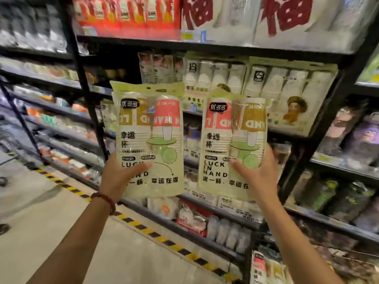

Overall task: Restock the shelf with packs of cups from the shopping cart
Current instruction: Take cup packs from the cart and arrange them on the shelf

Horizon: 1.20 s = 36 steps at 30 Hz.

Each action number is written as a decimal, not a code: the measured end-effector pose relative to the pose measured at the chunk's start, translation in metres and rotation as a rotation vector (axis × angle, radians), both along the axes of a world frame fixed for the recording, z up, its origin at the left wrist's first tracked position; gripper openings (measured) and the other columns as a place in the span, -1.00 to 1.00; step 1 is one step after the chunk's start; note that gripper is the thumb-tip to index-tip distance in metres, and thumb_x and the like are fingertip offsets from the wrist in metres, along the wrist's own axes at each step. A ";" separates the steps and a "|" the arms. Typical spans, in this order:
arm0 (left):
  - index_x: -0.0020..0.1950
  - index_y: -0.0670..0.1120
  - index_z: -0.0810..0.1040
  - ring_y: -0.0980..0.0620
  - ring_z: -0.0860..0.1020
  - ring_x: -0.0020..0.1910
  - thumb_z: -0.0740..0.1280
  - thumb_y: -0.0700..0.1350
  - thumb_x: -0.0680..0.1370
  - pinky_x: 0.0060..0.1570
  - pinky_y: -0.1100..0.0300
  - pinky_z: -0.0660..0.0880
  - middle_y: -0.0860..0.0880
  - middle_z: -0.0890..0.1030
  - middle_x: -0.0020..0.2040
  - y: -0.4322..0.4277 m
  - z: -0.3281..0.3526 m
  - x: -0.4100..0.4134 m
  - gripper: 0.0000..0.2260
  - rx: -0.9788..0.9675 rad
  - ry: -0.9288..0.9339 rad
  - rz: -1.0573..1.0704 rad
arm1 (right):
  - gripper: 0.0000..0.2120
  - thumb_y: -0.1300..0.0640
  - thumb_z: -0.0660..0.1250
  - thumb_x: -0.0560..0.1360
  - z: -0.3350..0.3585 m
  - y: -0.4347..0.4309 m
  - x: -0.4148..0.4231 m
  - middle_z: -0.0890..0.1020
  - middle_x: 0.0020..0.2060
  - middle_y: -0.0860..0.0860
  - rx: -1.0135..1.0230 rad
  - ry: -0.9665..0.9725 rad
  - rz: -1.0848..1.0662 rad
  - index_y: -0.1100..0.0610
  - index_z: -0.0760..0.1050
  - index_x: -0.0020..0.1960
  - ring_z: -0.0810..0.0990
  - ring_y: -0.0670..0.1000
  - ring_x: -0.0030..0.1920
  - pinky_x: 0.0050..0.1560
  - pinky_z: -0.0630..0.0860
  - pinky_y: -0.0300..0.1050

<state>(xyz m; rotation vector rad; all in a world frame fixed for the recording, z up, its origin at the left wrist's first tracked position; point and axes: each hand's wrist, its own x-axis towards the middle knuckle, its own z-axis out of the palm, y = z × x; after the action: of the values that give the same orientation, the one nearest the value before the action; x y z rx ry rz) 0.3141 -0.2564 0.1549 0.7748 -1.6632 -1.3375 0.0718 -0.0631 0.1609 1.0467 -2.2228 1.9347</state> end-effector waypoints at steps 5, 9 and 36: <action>0.08 -0.05 0.60 -0.02 0.67 -0.08 0.55 0.10 0.05 -0.16 0.08 0.62 0.00 0.71 -0.07 -0.077 0.009 0.053 -0.37 -0.003 0.005 0.028 | -0.24 0.06 0.58 0.26 0.009 -0.083 0.047 0.54 0.14 -0.09 -0.005 -0.022 0.000 0.02 0.30 0.36 0.53 -0.05 0.13 0.15 0.50 -0.01; 0.07 -0.02 0.59 0.01 0.68 -0.12 0.54 0.10 0.05 -0.24 0.14 0.62 0.03 0.71 -0.09 -0.129 0.004 0.067 -0.38 0.002 0.006 0.046 | -0.22 0.06 0.58 0.25 0.007 -0.137 0.061 0.53 0.17 -0.04 0.019 -0.025 0.013 0.05 0.30 0.37 0.52 0.01 0.17 0.20 0.48 0.04; -0.02 -0.02 0.63 -0.12 0.67 -0.05 0.54 -0.20 0.30 -0.10 0.01 0.60 -0.06 0.71 -0.07 -0.542 0.047 -0.116 -0.70 0.046 0.098 -0.246 | -0.29 -0.03 0.55 0.29 0.050 -0.505 -0.068 0.56 0.13 -0.09 -0.005 -0.023 -0.165 0.04 0.33 0.35 0.55 -0.05 0.11 0.14 0.50 -0.04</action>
<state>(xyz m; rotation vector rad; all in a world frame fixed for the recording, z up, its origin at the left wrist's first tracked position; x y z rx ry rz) 0.1979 -0.7983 0.2019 0.5336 -1.6955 -1.5633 0.0035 -0.5686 0.2108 0.8155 -2.2356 1.8926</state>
